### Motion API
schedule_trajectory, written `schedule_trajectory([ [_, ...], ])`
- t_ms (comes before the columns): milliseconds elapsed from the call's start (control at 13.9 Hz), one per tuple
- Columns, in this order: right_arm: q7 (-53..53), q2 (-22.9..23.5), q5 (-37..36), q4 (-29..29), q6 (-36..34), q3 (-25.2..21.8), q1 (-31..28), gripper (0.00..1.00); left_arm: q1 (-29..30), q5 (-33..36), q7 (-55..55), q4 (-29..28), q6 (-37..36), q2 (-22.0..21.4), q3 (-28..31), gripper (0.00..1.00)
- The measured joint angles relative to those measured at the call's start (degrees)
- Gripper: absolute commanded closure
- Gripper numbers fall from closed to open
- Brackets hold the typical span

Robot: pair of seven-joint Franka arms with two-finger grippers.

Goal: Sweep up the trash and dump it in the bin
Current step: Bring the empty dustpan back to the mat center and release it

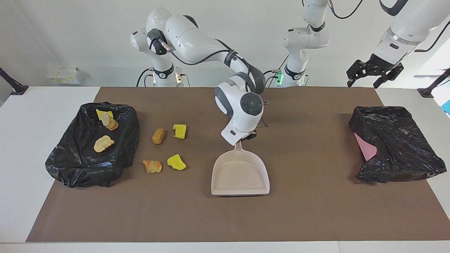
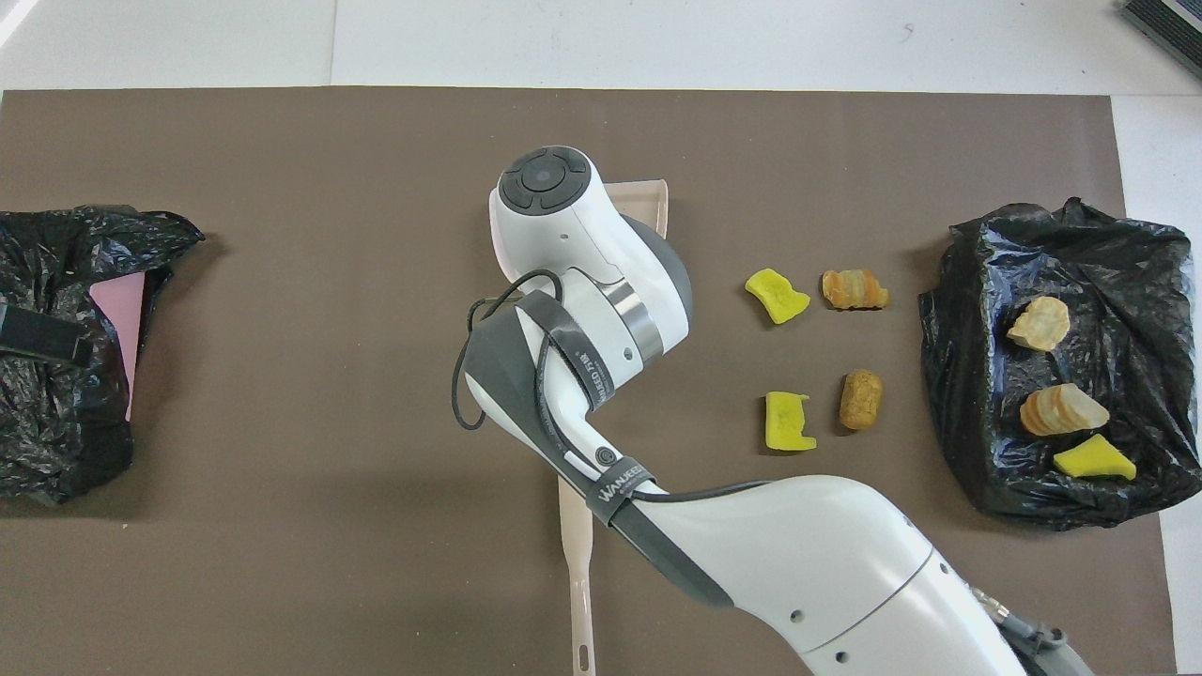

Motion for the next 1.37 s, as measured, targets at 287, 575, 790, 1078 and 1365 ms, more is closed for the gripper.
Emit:
schedule_trajectory([
  [287, 0.04, -0.06, 0.01, 0.34, 0.0, 0.18, 0.8, 0.85, -0.03, 0.0, 0.02, 0.0, -0.05, 0.0, -0.25, 0.0],
  [575, 0.04, -0.06, 1.12, 0.34, 0.0, 0.18, 0.83, 0.63, -0.04, 0.0, 0.01, 0.0, -0.17, -0.01, -0.6, 0.0],
  [790, 0.04, -0.24, 1.22, 0.37, -0.02, 0.16, 0.79, 0.49, -0.04, 0.0, 0.01, 0.0, -0.34, -0.01, -0.68, 0.0],
  [1078, 0.05, -1.83, 1.26, 0.26, -0.33, 0.13, 0.55, 0.38, -0.04, 0.0, 0.01, 0.0, -0.46, -0.01, -0.68, 0.0],
  [1365, 0.05, -10.7, 1.56, -6.76, -4.02, 0.26, 0.78, 0.16, -0.04, 0.0, 0.01, 0.0, -0.47, -0.01, -0.78, 0.0],
])
